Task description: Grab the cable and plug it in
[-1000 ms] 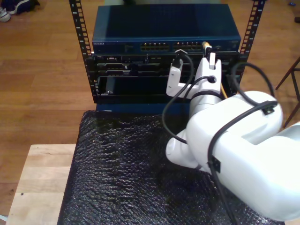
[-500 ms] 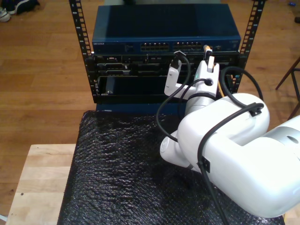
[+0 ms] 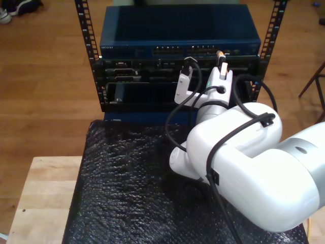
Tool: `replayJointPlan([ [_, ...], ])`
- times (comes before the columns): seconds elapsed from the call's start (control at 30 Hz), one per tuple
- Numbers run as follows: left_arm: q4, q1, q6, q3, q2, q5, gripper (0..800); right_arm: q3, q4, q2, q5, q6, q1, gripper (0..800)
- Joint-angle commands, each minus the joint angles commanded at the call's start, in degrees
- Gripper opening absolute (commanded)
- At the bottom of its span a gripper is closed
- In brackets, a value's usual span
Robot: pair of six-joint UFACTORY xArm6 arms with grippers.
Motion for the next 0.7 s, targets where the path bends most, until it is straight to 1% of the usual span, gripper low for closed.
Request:
replayJointPlan([
  [0.57,0.0,0.0,0.0,0.0,0.0,0.0,800,-1.9,-0.4,1.3,0.4,-0.2,-1.2,0],
  [0.7,0.0,0.0,0.0,0.0,0.0,0.0,800,-1.9,-0.4,1.5,0.5,-2.1,-1.3,0],
])
